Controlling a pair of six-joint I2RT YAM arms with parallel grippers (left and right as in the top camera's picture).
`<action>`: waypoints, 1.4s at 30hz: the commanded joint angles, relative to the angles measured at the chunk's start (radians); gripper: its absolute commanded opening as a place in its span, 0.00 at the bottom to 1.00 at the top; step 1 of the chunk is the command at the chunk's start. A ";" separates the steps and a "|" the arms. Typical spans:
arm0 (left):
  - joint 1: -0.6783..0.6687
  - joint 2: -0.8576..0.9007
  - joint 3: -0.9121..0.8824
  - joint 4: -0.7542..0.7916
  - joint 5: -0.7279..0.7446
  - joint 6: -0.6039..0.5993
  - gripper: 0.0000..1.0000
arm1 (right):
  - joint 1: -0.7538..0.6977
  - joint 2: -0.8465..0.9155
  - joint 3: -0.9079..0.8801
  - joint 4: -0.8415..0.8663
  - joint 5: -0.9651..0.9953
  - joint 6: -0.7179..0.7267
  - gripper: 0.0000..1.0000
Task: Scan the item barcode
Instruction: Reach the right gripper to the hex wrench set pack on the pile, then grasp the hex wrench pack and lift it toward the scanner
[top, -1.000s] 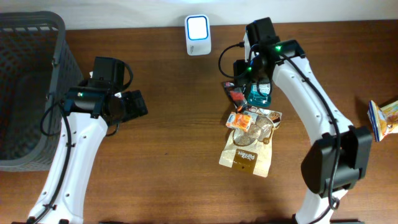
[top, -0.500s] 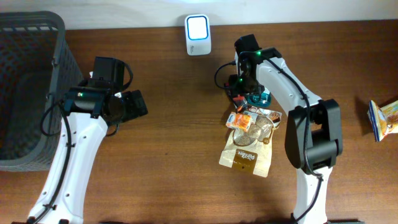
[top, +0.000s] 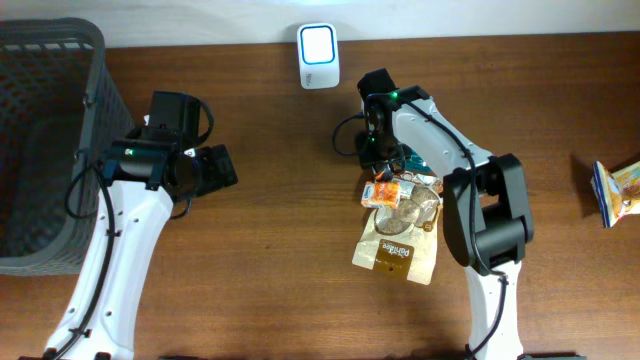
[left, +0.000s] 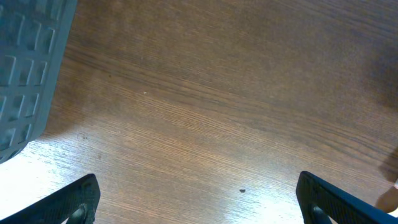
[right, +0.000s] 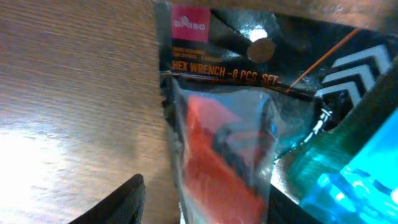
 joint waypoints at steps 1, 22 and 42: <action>0.002 -0.013 0.010 -0.001 -0.011 -0.012 0.99 | 0.000 0.023 -0.011 0.003 0.034 -0.006 0.45; 0.002 -0.013 0.010 -0.001 -0.011 -0.012 0.99 | 0.001 0.021 0.279 -0.153 0.046 -0.002 0.33; 0.002 -0.013 0.010 -0.001 -0.011 -0.012 0.99 | 0.007 0.034 0.004 0.019 0.052 0.235 0.49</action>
